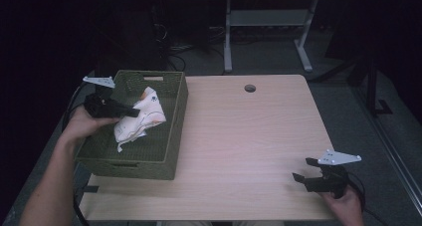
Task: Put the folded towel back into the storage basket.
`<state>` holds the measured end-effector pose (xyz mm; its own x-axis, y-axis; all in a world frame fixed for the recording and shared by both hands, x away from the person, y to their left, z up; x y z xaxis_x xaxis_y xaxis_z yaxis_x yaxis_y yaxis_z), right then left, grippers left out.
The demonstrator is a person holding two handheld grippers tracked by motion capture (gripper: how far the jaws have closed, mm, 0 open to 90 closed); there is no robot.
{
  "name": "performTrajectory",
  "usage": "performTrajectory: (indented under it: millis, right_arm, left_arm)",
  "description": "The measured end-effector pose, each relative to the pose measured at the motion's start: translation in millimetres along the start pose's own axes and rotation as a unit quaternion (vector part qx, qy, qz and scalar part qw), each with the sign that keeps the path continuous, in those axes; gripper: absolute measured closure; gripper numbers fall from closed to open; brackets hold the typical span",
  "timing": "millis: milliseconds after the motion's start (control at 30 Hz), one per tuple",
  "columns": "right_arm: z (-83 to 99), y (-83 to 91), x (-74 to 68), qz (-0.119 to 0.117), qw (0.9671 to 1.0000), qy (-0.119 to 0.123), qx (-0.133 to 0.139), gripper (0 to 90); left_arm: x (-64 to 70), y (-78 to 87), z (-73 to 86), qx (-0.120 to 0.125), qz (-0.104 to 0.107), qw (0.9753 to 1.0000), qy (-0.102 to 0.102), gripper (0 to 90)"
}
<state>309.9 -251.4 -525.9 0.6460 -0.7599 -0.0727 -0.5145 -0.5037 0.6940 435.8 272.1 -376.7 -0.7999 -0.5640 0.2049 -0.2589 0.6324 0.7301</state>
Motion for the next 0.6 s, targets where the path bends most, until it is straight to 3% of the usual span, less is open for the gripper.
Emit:
performTrajectory:
  millis: [200,600]
  right_arm:
    - [0.0,0.5,1.0,0.001,1.0,-0.002,0.001,21.1]
    - [0.7,1.3,1.5,0.002,1.0,-0.003,0.002,21.1]
  left_arm:
    - [-6.2,-2.2,6.1,-0.006,-0.002,0.9999,0.008,81.4]
    - [-14.5,-6.3,13.8,-0.025,-0.006,0.9997,0.004,81.4]
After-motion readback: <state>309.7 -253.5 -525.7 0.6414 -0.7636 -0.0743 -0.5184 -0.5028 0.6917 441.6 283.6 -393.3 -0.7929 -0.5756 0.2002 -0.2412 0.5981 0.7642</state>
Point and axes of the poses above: each handheld gripper's, and its own axes: y roughly backward along the jaws, z roughly out of its underside, x roughly to its right, the point moved 10 cm from there along -y, roughly forward along the jaws, and after that the axes turned 4 degrees about -x, right-handed, at the moved point
